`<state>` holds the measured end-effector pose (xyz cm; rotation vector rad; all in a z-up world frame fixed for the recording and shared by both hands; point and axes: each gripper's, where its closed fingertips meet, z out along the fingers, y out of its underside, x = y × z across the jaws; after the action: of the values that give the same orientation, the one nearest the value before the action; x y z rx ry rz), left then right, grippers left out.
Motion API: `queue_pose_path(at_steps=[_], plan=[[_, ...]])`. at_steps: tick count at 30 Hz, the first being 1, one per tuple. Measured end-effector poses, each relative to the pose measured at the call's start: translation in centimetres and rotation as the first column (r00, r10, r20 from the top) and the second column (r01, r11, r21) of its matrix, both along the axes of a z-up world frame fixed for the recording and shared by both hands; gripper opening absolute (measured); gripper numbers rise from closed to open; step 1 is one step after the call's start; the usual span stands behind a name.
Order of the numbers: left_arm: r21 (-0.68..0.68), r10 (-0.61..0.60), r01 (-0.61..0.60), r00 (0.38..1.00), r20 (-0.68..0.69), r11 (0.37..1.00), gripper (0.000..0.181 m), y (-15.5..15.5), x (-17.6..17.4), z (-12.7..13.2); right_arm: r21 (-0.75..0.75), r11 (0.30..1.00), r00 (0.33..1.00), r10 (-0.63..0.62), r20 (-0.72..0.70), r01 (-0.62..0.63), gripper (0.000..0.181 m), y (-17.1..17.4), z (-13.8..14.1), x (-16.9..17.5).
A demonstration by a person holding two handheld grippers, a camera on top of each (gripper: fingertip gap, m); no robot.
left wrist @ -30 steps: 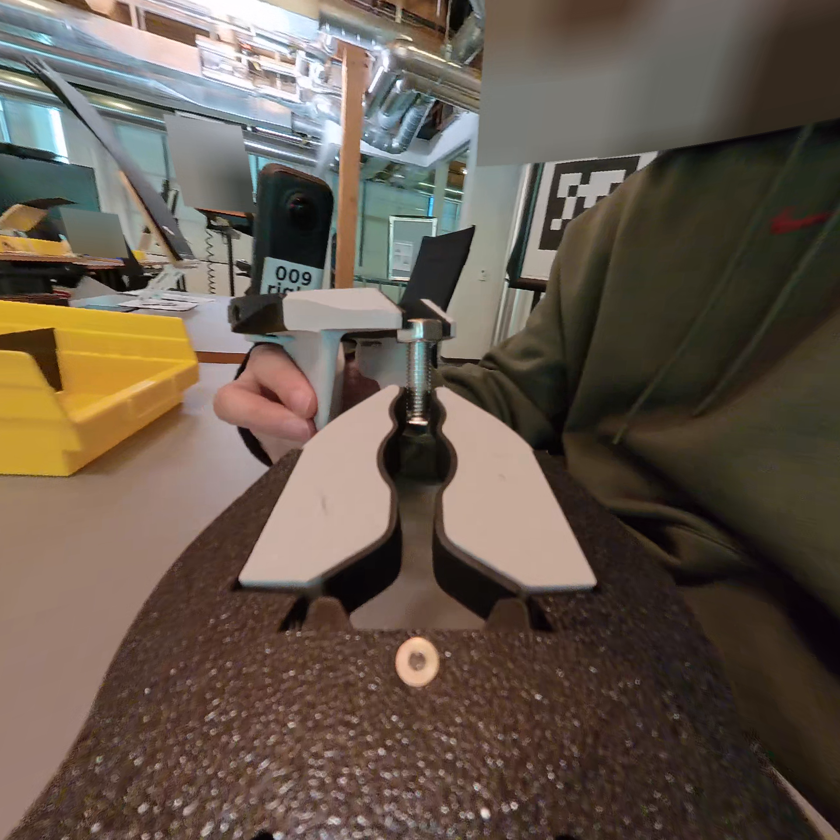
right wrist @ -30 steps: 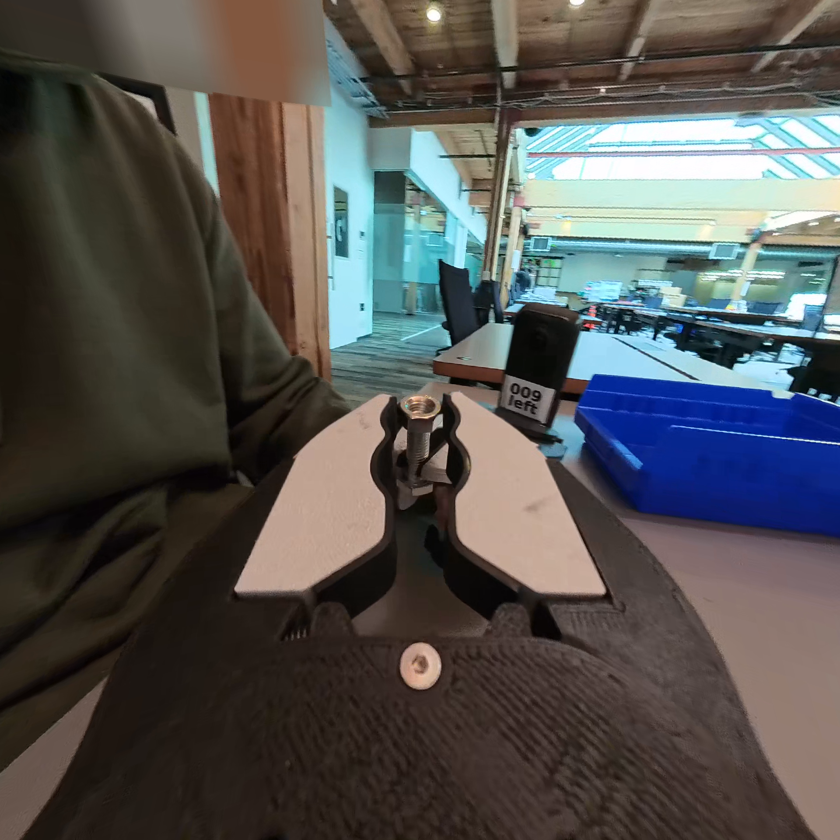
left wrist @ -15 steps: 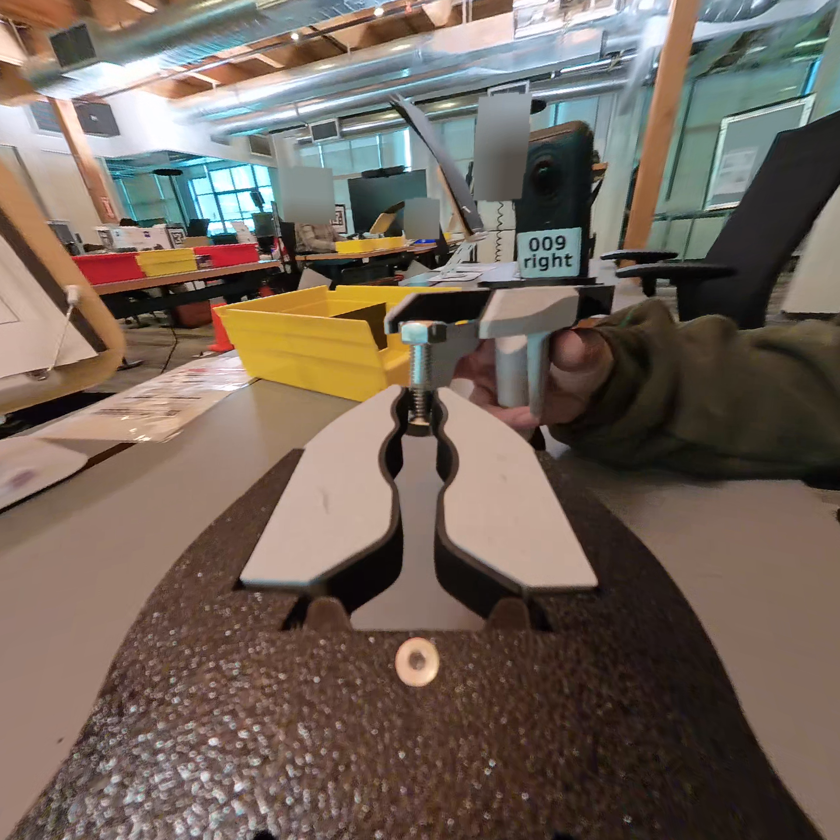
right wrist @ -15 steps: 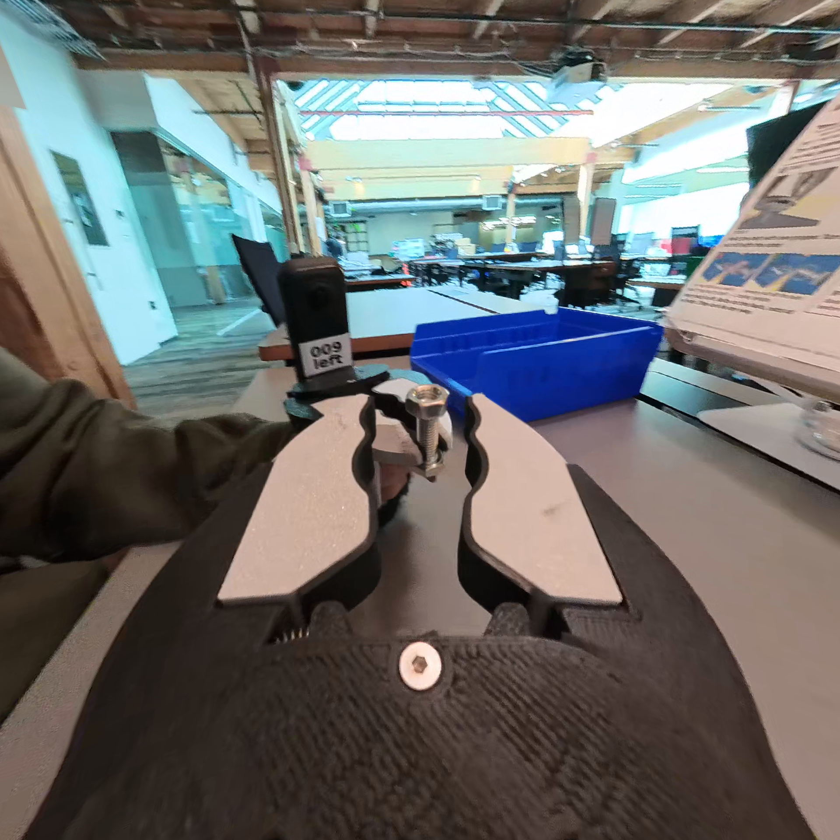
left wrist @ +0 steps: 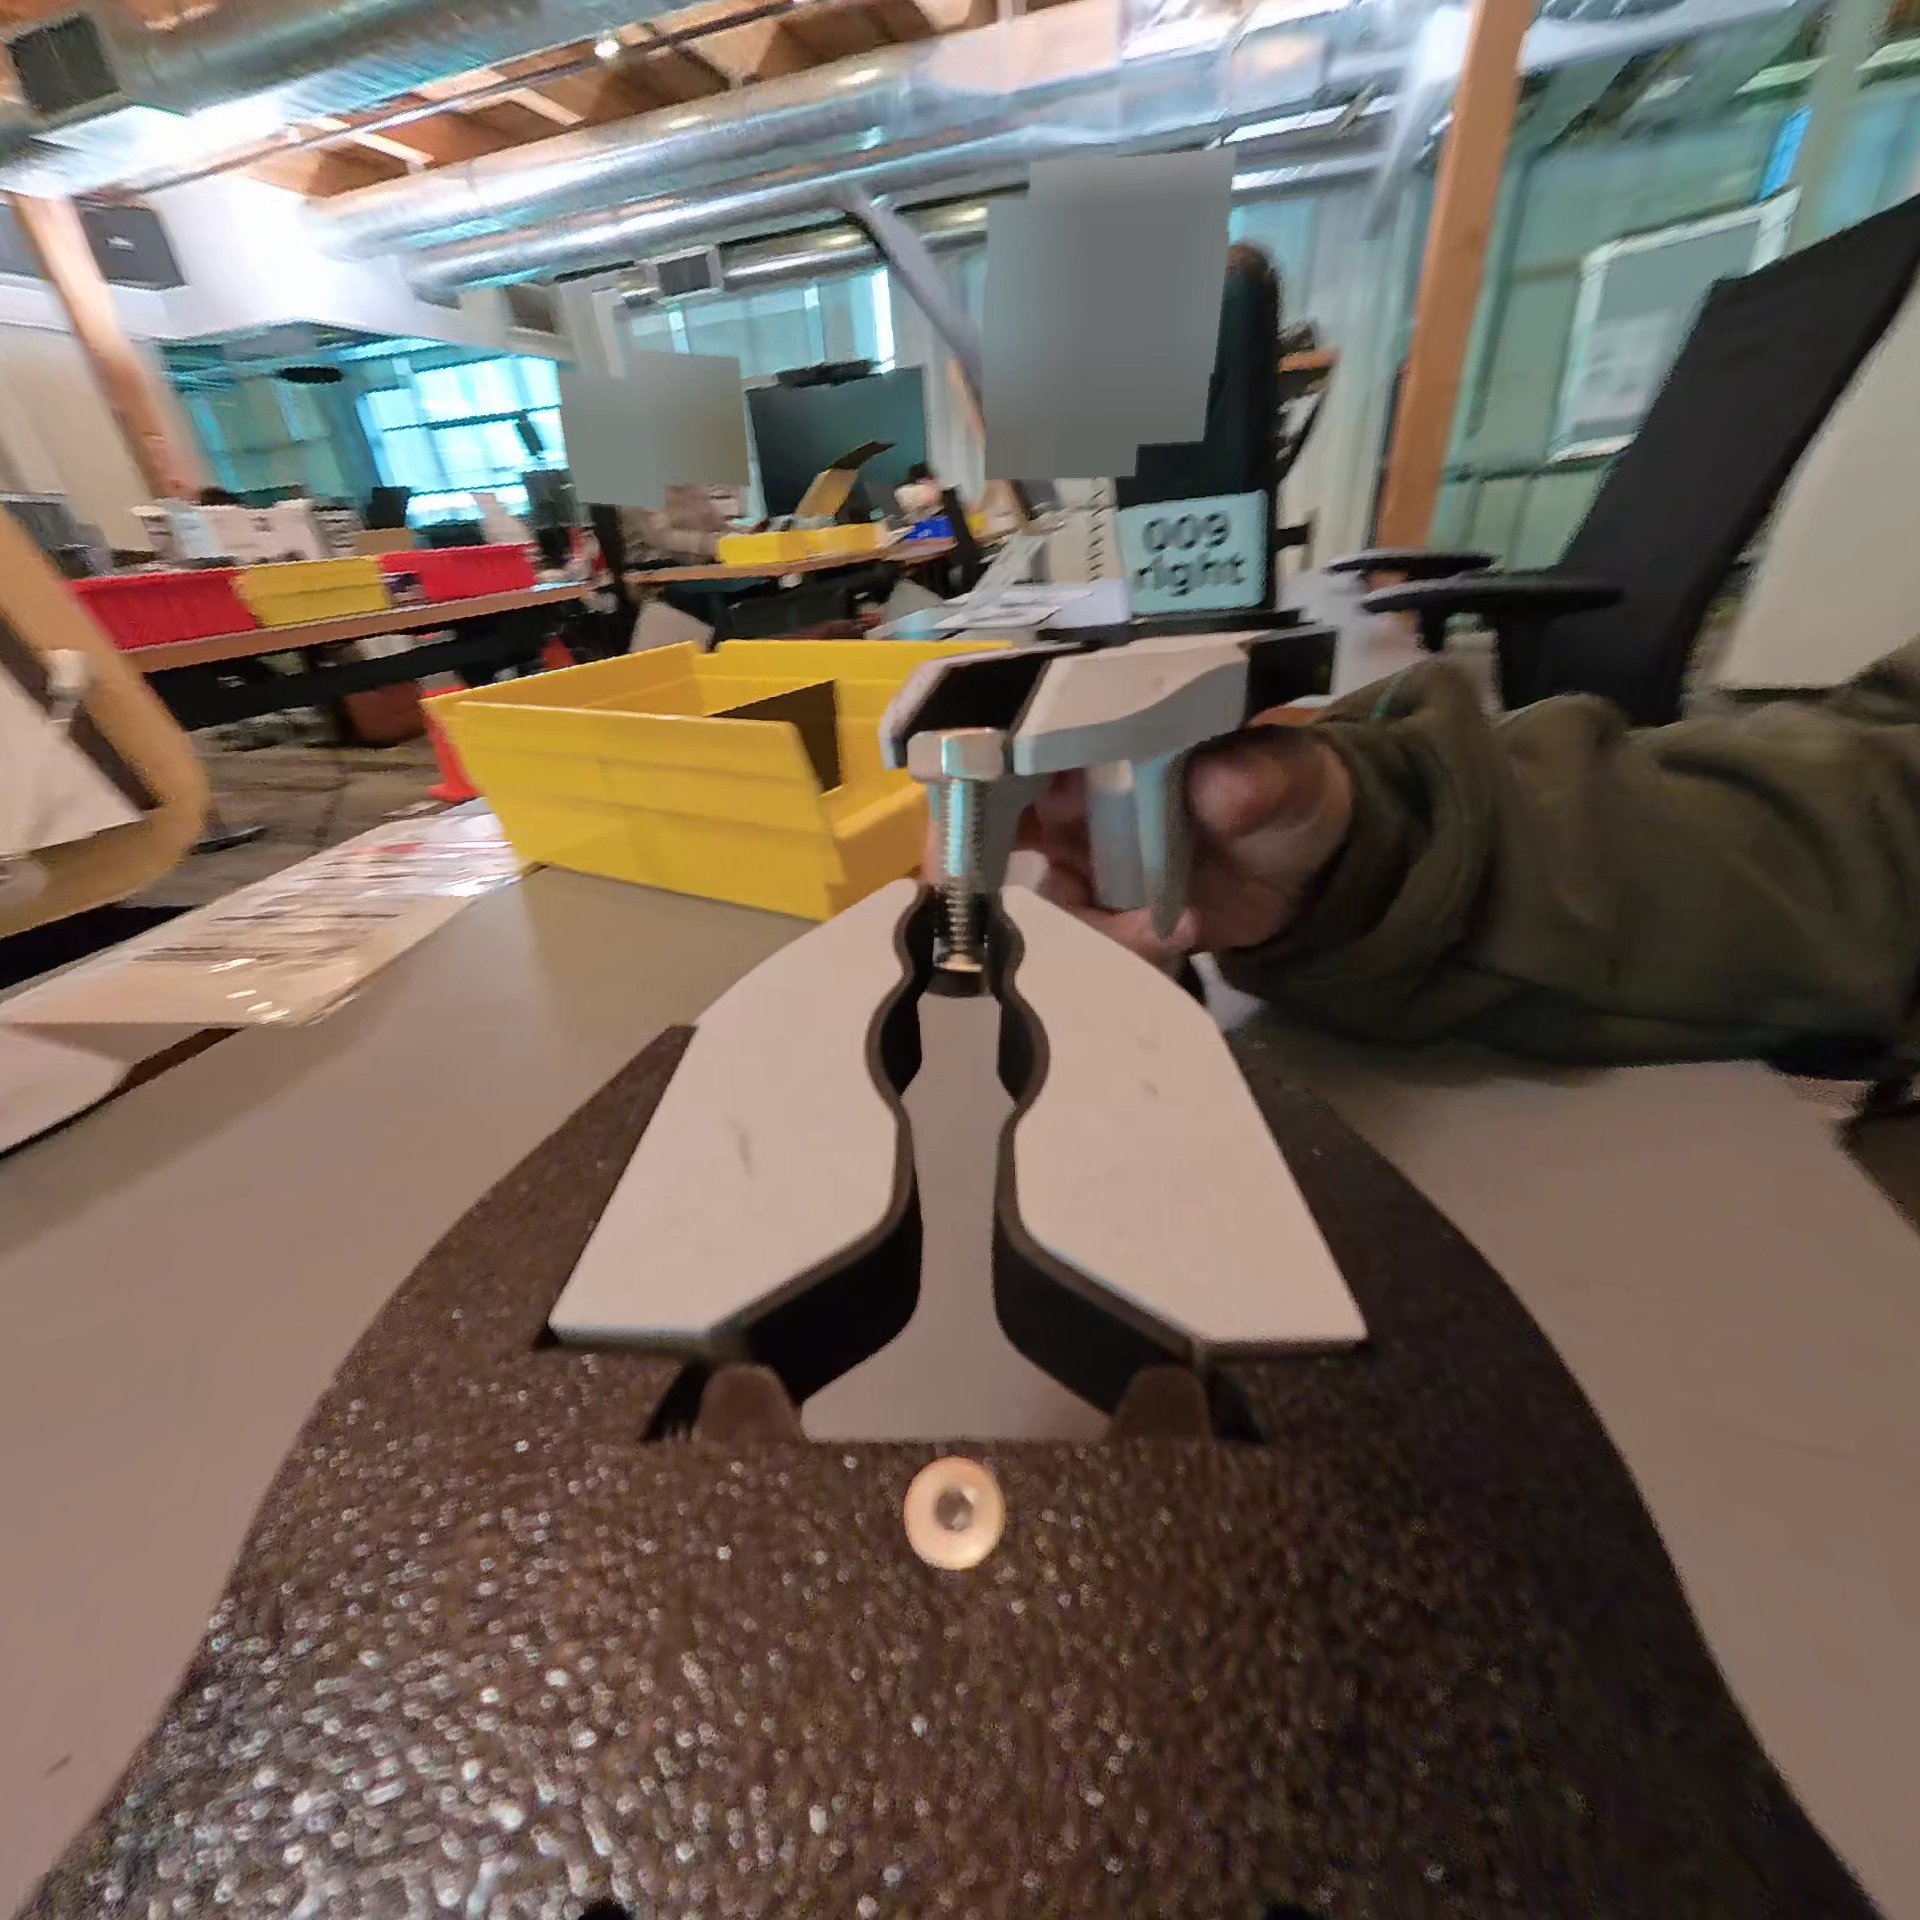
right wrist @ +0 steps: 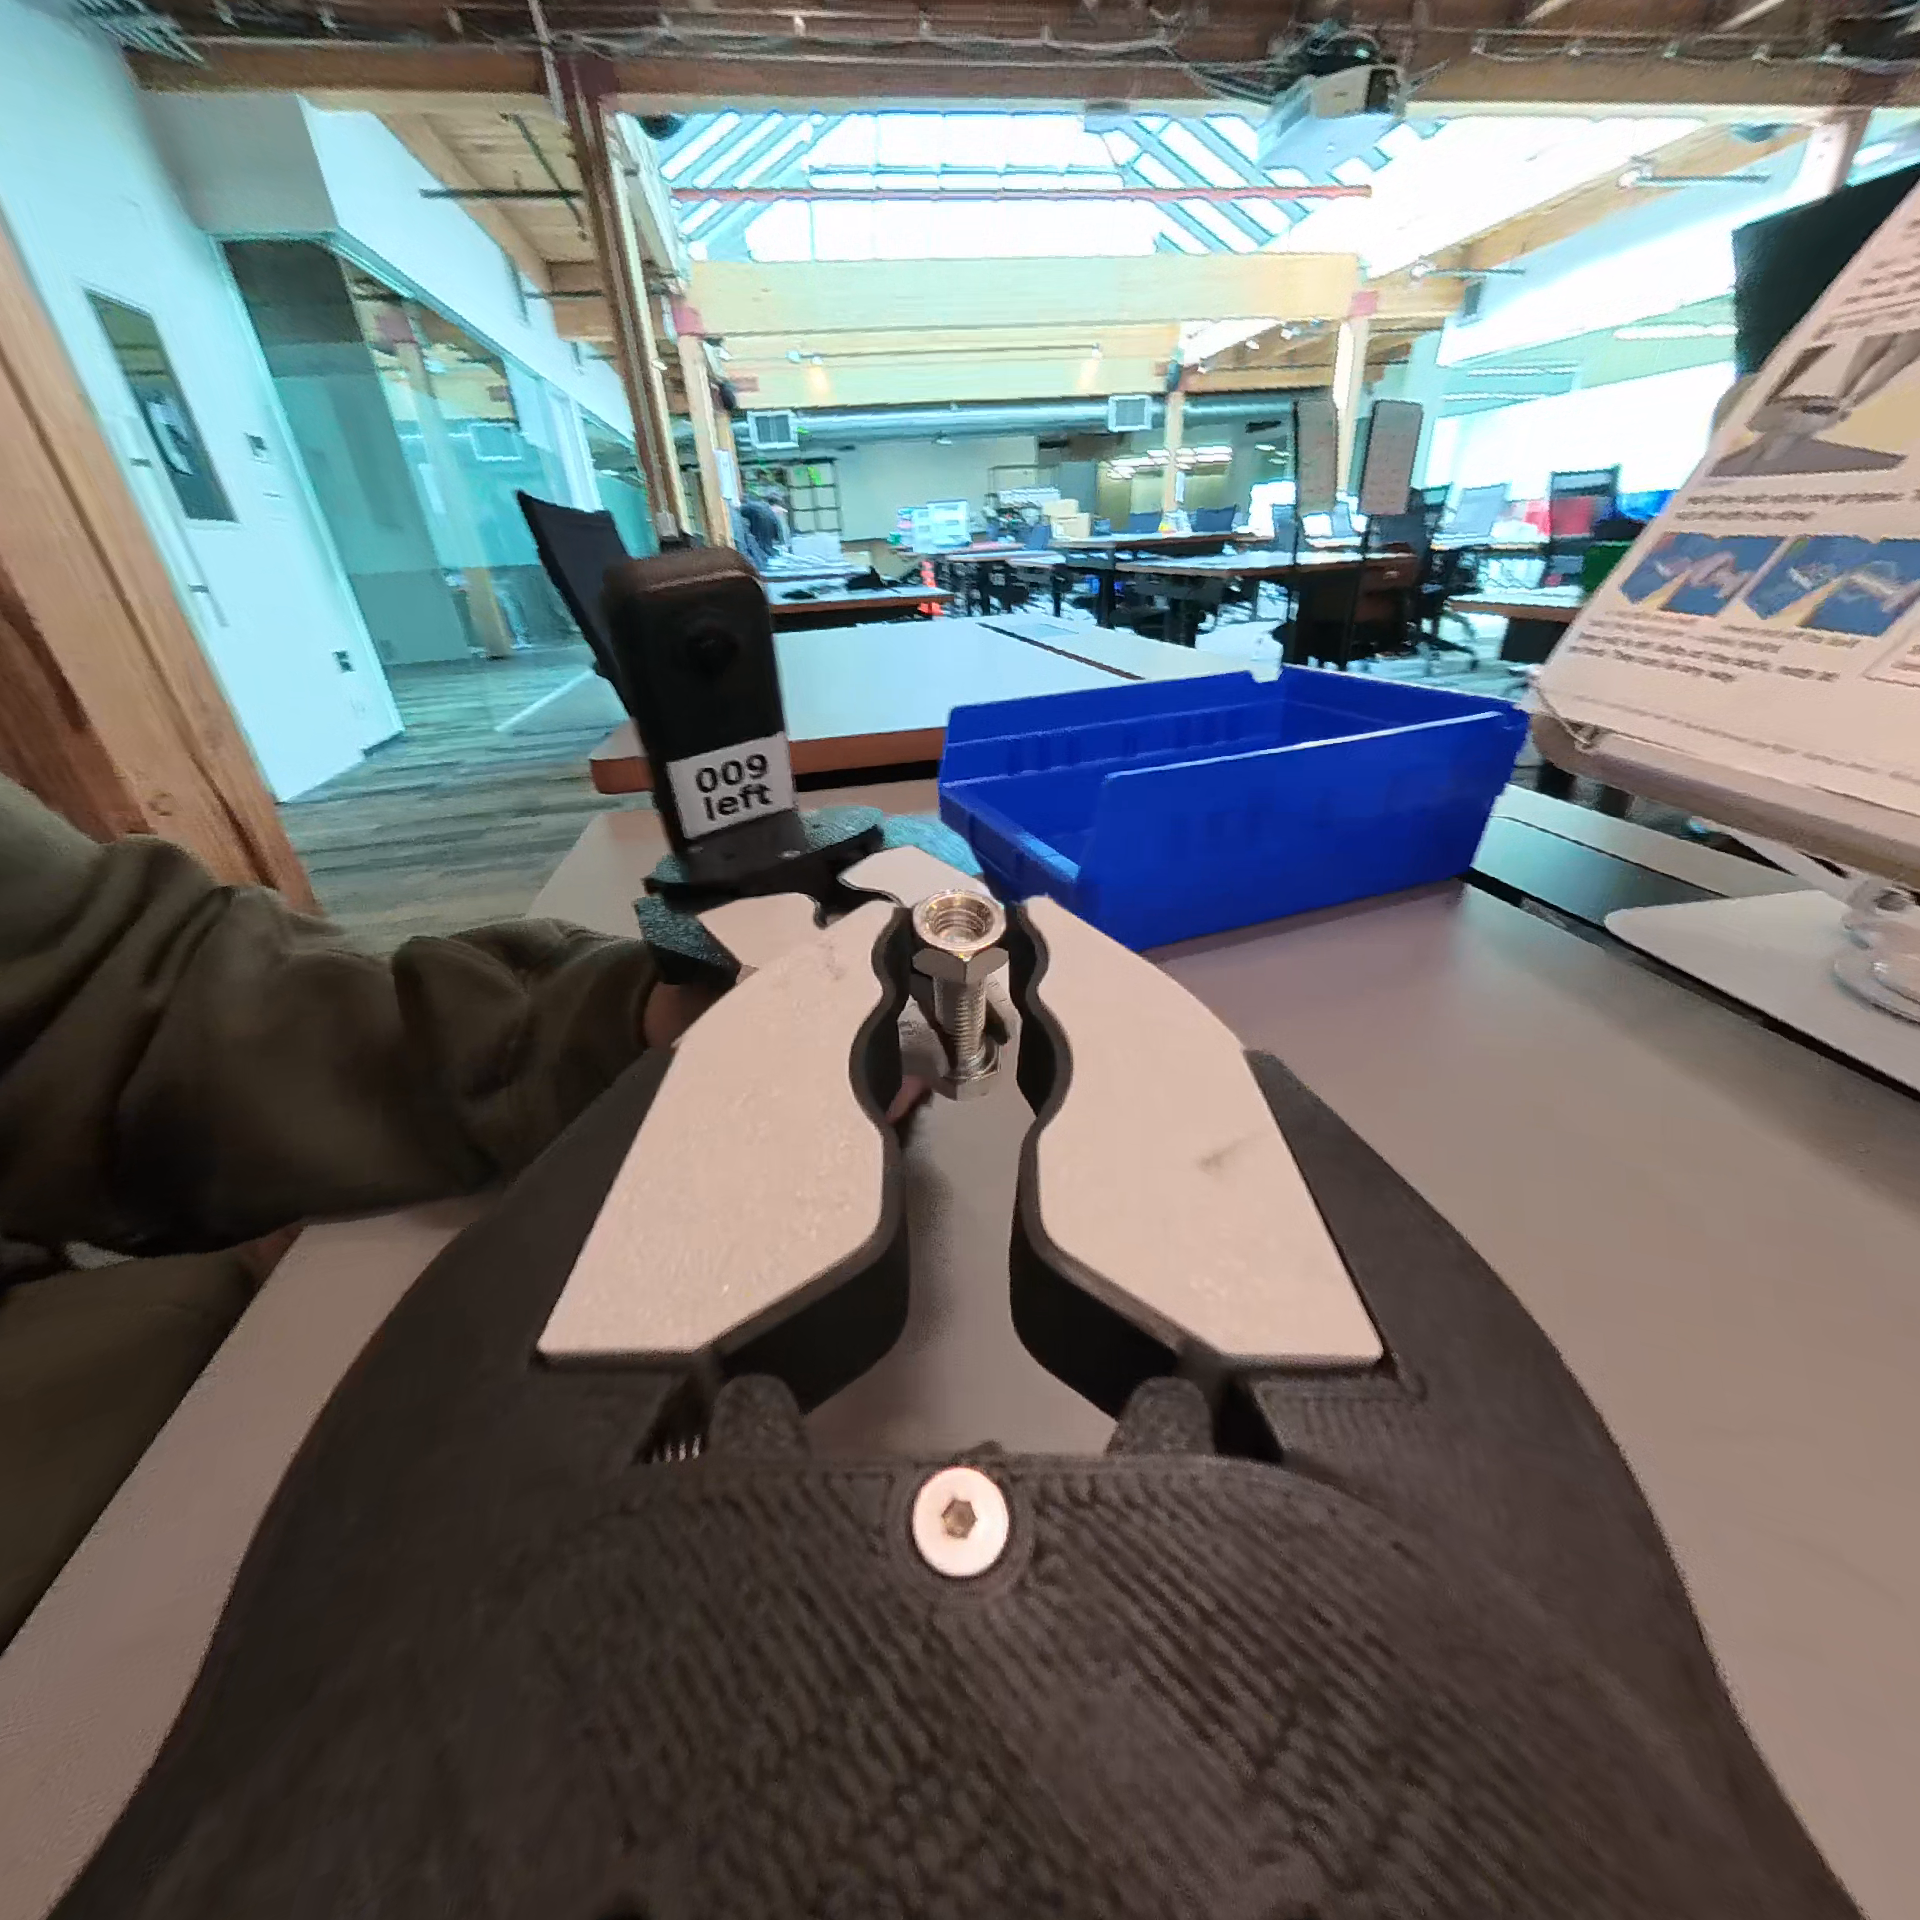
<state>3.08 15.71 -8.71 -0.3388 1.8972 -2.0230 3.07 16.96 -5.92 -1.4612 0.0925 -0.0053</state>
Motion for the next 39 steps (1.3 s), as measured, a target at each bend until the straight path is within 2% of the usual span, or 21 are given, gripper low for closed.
queue_pose_path(at_steps=[4, 6, 8, 9, 10, 12, 13, 14, 16, 19, 20, 23, 25, 26, 27, 28, 30, 31, 32, 36, 39], plan=[[-0.093, -0.181, 0.177, 0.982, -0.045, 0.98, 0.009, -0.6, -1.9, 0.8, 0.118, 0.985, 0.992, 0.126, -0.004, -0.124, 0.018, -0.7, 1.8, -1.5], [-0.115, -0.183, 0.177, 0.982, -0.044, 0.977, 0.009, -0.5, -1.9, 1.1, 0.163, 0.979, 0.992, 0.124, 0.012, -0.125, 0.018, -1.4, 2.7, -1.4], [-0.062, -0.139, 0.136, 0.989, -0.041, 0.989, 0.009, -0.4, -1.4, 0.5, 0.186, 0.977, 0.991, -0.116, 0.069, 0.102, 0.018, -3.3, 3.8, 1.6], [-0.041, -0.112, 0.111, 0.993, -0.038, 0.993, 0.009, -0.3, -1.1, 0.3, 0.174, 0.945, 0.951, -0.295, 0.091, 0.277, 0.018, -5.1, 4.1, 4.0], [-0.029, -0.101, 0.099, 0.994, -0.04, 0.995, 0.009, -0.3, -1.0, 0.1, 0.129, 0.87, 0.862, -0.491, 0.126, 0.476, 0.018, -7.6, 3.9, 6.8], [-0.022, -0.085, 0.084, 0.995, -0.047, 0.996, 0.009, -0.2, -0.7, -0.1, 0.002, 0.586, 0.566, -0.782, 0.261, 0.81, 0.018, -14.3, 2.4, 11.8], [-0.019, -0.082, 0.081, 0.995, -0.048, 0.997, 0.009, -0.2, -0.7, -0.2, -0.051, 0.437, 0.428, -0.84, 0.334, 0.898, 0.018, -17.7, 1.4, 13.4], [-0.016, -0.081, 0.08, 0.995, -0.053, 0.997, 0.009, -0.3, -0.6, -0.3, -0.117, 0.321, 0.341, -0.863, 0.373, 0.94, 0.018, -20.5, 0.3, 14.5], [-0.012, -0.078, 0.078, 0.996, -0.053, 0.997, 0.009, -0.3, -0.6, -0.3, -0.252, 0.2, 0.288, -0.876, 0.386, 0.947, 0.018, -24.0, -2.0, 16.1], [-0.01, -0.075, 0.074, 0.996, -0.053, 0.997, 0.009, -0.4, -0.5, -0.3, -0.336, 0.139, 0.282, -0.861, 0.424, 0.931, 0.018, -25.8, -4.4, 17.9], [-0.012, -0.072, 0.072, 0.996, -0.053, 0.997, 0.009, -0.3, -0.5, -0.3, -0.343, 0.141, 0.291, -0.852, 0.436, 0.929, 0.02, -25.8, -4.8, 18.2], [-0.014, -0.063, 0.062, 0.997, -0.055, 0.998, 0.009, -0.2, -0.3, -0.3, -0.345, 0.185, 0.323, -0.857, 0.402, 0.92, 0.047, -25.2, -5.2, 18.3], [-0.014, -0.057, 0.056, 0.997, -0.056, 0.998, 0.009, -0.1, -0.2, -0.3, -0.327, 0.195, 0.322, -0.859, 0.398, 0.925, 0.055, -25.0, -4.5, 17.8], [-0.014, -0.056, 0.055, 0.997, -0.057, 0.998, 0.009, -0.1, -0.2, -0.3, -0.311, 0.229, 0.345, -0.853, 0.393, 0.922, 0.055, -24.3, -4.1, 17.3], [-0.013, -0.052, 0.051, 0.997, -0.057, 0.999, 0.009, -0.1, -0.2, -0.3, -0.288, 0.308, 0.403, -0.834, 0.377, 0.907, 0.053, -22.9, -3.5, 16.6], [-0.012, -0.052, 0.051, 0.997, -0.056, 0.999, 0.009, -0.1, -0.2, -0.3, -0.251, 0.448, 0.512, -0.784, 0.352, 0.858, 0.049, -20.4, -2.7, 15.4], [-0.011, -0.055, 0.055, 0.997, -0.052, 0.998, 0.009, -0.2, -0.2, -0.3, -0.169, 0.786, 0.795, -0.546, 0.264, 0.595, 0.04, -13.9, -1.2, 10.7], [-0.011, -0.06, 0.06, 0.997, -0.049, 0.998, 0.009, -0.3, -0.3, -0.3, -0.133, 0.883, 0.883, -0.417, 0.216, 0.45, 0.039, -11.3, -0.6, 8.3], [-0.008, -0.069, 0.069, 0.996, -0.048, 0.998, 0.009, -0.4, -0.4, -0.3, -0.097, 0.94, 0.935, -0.307, 0.177, 0.327, 0.038, -9.1, -0.1, 6.2], [-0.009, -0.073, 0.072, 0.997, -0.032, 0.997, 0.009, -0.5, -0.6, -0.2, -0.011, 0.998, 0.994, -0.061, 0.092, 0.063, 0.037, -3.7, 0.7, 1.1], [-0.014, -0.076, 0.076, 0.997, -0.03, 0.997, 0.009, -0.6, -0.7, -0.1, -0.05, 0.999, 0.996, 0.024, 0.084, -0.02, 0.032, -1.6, -0.4, -0.8]])
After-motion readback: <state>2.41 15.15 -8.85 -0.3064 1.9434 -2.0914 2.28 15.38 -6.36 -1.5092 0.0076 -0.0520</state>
